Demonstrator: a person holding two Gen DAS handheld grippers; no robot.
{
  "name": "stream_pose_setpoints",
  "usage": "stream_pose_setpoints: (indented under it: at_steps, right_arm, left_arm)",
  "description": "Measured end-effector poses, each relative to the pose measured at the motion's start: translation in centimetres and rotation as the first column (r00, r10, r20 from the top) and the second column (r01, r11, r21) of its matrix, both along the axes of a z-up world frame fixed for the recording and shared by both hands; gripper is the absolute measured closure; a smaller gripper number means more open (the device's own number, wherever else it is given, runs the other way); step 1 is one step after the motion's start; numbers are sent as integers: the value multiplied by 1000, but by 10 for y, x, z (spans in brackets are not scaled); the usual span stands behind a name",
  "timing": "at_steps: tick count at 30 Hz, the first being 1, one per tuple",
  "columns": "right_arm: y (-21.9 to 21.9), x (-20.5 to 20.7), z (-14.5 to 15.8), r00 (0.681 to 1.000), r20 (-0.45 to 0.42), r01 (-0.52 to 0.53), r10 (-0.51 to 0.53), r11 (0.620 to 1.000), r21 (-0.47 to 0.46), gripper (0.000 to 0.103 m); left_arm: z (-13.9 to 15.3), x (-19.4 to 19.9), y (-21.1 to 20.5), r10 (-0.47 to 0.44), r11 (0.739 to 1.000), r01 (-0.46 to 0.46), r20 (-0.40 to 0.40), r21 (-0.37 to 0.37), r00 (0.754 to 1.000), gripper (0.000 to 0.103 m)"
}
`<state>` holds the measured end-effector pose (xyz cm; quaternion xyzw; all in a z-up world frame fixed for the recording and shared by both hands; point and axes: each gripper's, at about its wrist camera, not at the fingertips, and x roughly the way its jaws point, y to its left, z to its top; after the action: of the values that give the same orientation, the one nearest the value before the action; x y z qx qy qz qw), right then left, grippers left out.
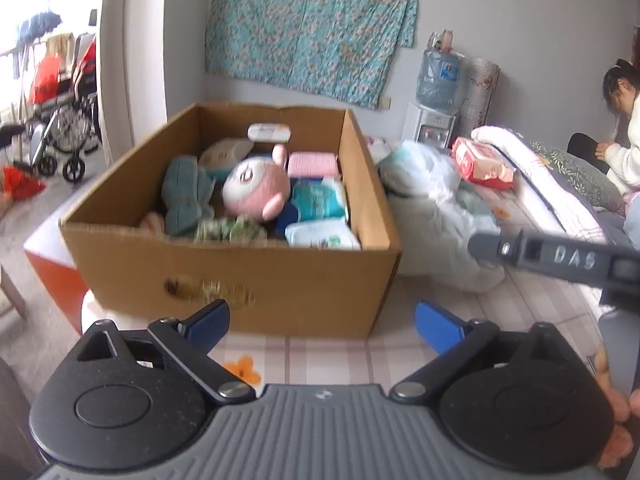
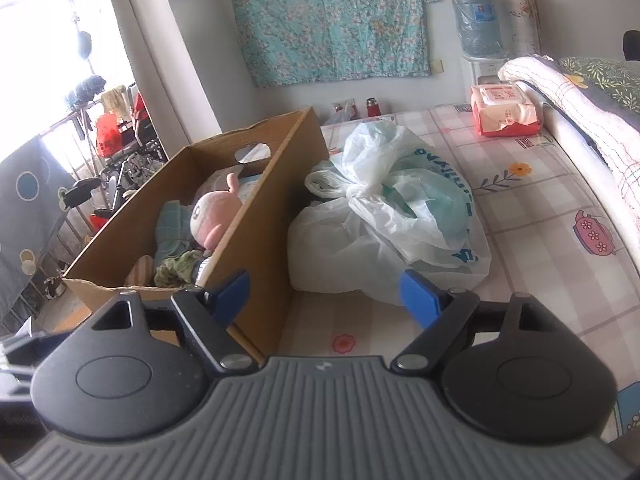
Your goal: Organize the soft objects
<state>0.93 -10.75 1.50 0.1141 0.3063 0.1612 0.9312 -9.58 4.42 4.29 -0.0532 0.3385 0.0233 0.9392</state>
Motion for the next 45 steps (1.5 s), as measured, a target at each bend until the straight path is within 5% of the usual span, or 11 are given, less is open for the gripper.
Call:
stream_pose_setpoints:
  at_steps: [3,9,17,28,35,45]
  right_arm:
    - [3,-2,2,1000,-6,-21,21,1000,7,20]
    - [15,-10,5,997,2,-74,74,997,-21,20]
    - [10,-12,-2,998,-41,-50,49,998,-33,20]
    - [1,-5,-2,997,-66,-57,48,989,-140,18]
    - [3,-11,3,998,-57,-43,32,981,-190,1]
    - [31,-4,-1,992,-107,-90,64,962,-257,1]
  left_arm:
    - [-8,-2,3,13,999,-14,-32,-31,999,3]
    - [-3,-6,1,50,998,-50,-9,28,999,0]
    - [5,-10,-10,-22,996,23,-11,87,1000,0]
    - [2,15,8,70,998,-70,-51,-3,996,0]
    - [4,18,11,140,990,-142,-70,-21,988,0]
    - [7,15,11,210,977,-206,-88,50,974,1]
